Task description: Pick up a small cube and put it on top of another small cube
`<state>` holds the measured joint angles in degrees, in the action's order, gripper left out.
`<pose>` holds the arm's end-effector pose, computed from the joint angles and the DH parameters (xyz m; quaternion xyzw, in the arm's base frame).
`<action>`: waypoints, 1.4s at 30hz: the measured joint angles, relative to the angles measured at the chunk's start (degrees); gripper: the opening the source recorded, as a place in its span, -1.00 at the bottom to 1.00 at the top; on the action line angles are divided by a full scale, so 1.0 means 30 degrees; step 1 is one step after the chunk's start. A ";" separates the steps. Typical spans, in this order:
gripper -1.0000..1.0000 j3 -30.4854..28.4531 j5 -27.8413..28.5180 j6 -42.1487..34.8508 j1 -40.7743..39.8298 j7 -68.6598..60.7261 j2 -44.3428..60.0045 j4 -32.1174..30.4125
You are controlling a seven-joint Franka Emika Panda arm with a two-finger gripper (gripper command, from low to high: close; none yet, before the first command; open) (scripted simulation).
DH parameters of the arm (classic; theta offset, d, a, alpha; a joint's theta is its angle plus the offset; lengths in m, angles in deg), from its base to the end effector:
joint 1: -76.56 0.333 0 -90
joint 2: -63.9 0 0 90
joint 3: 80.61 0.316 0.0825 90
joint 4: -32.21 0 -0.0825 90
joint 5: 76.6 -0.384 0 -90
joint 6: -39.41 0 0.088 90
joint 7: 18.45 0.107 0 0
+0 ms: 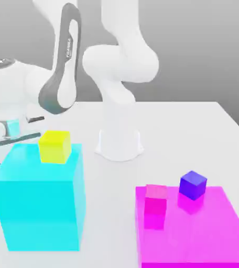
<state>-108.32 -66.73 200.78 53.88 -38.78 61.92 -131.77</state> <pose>0.2340 -0.2662 0.2025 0.9836 -0.1793 -0.0165 0.0115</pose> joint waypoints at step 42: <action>-1.00 0.4477 -0.3302 0.1061 -0.4137 0.3892 0.0040 -0.0390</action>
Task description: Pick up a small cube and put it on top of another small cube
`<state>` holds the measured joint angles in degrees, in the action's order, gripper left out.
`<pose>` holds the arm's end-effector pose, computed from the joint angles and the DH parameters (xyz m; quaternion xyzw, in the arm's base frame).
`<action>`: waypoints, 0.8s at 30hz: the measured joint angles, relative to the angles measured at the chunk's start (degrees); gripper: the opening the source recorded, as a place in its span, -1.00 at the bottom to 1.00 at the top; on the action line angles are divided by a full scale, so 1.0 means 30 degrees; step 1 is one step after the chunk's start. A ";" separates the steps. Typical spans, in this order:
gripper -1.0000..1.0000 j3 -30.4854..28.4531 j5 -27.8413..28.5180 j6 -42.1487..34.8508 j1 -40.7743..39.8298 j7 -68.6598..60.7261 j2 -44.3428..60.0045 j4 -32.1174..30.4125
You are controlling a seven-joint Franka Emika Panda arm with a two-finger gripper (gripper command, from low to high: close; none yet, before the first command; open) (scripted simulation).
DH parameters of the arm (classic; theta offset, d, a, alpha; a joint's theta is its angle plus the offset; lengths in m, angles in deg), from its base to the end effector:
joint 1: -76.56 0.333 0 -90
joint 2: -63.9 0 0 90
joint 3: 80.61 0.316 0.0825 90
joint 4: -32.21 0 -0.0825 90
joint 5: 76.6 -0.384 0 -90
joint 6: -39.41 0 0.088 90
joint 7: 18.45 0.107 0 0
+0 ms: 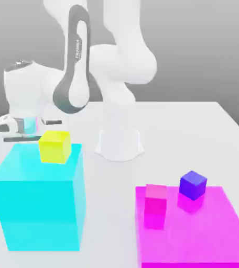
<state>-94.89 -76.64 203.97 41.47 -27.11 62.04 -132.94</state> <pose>0.2299 -0.2663 0.2021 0.9374 -0.3481 0.0112 0.0015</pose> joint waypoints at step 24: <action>-1.00 0.0084 0.1341 -0.5898 0.4249 0.7821 -0.1002 0.7956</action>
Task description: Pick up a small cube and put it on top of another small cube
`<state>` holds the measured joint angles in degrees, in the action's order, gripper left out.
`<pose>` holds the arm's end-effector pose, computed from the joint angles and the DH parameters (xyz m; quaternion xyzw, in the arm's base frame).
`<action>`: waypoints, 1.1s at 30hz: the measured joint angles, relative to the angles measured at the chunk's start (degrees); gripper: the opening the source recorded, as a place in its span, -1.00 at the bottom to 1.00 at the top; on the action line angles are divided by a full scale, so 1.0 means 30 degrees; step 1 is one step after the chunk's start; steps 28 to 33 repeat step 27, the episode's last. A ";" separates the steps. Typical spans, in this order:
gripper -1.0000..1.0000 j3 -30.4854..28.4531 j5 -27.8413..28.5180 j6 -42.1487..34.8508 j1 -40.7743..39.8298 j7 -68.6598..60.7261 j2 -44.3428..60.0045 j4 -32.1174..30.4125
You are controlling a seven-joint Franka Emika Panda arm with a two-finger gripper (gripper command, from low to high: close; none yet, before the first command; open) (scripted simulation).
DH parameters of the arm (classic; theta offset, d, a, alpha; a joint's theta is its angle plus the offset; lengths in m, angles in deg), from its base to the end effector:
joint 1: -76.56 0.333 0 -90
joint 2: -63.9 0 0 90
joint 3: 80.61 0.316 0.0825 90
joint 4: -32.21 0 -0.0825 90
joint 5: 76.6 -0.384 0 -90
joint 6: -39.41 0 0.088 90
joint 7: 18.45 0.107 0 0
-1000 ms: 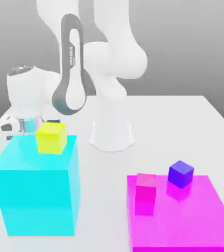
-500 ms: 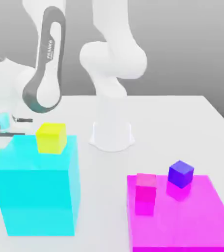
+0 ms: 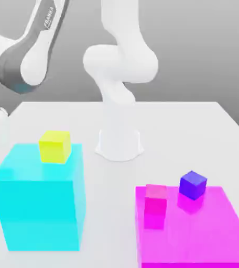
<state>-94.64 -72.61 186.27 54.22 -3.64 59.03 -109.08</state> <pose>0.3919 -0.2871 0.3430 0.9095 -0.4058 0.0863 0.0279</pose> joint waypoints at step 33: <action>1.00 1.0587 -0.3370 -0.0531 1.0954 0.1888 -0.2121 -0.4961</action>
